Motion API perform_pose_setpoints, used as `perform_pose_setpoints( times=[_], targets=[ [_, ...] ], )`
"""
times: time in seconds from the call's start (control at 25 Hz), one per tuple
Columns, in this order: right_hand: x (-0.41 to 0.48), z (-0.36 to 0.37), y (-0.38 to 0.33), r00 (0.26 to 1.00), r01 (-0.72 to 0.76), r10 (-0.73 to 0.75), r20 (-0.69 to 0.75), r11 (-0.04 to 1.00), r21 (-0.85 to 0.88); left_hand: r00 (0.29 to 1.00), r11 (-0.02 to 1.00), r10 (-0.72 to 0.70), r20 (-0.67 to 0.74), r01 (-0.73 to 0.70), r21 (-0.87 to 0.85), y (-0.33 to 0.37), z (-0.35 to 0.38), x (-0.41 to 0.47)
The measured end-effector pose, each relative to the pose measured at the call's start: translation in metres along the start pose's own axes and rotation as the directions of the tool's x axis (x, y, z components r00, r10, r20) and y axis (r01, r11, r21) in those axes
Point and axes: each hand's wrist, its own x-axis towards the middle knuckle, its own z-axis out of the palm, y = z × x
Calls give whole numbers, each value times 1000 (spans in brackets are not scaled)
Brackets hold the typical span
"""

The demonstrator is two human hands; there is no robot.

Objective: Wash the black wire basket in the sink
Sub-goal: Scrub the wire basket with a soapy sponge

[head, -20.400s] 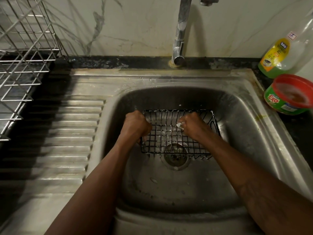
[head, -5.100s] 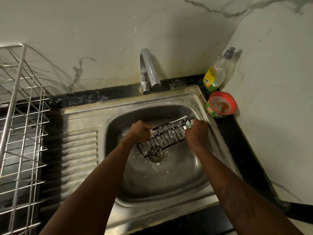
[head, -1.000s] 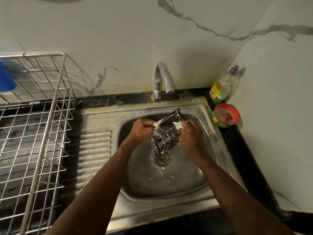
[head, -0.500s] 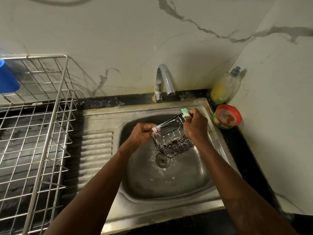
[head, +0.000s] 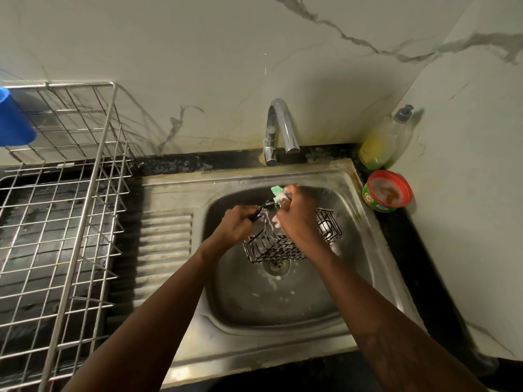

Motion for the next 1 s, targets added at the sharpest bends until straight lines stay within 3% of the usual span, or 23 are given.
perform_pose_setpoints(
  times=[0.2,0.4,0.48,0.6,0.72,0.84,0.92,1.0],
  targets=[
    [-10,21,2,998,-27,32,61,996,-83,999,990,1,35,4,-139,7,5,-7],
    [-18,31,17,995,-67,75,62,991,-116,1000,988,6,28,-10,152,-15,19,-12],
    [-19,30,24,996,-70,77,35,983,-170,998,989,-55,0,54,140,-26,24,-16],
    [-23,32,38,997,74,-75,8,938,-339,997,989,-74,-22,77,125,-31,27,-18],
    [-39,57,43,950,308,-268,161,893,-329,999,990,-37,-28,41,132,-31,26,-13],
    [-44,68,47,919,386,-322,229,853,-352,1000,986,13,19,-16,169,-38,20,-14],
    [-33,57,59,929,365,-312,198,859,-359,999,979,31,42,-38,199,-42,17,-15],
    [-12,33,82,980,201,-187,73,914,-352,998,982,42,42,-49,180,-40,18,-14]
  ],
)
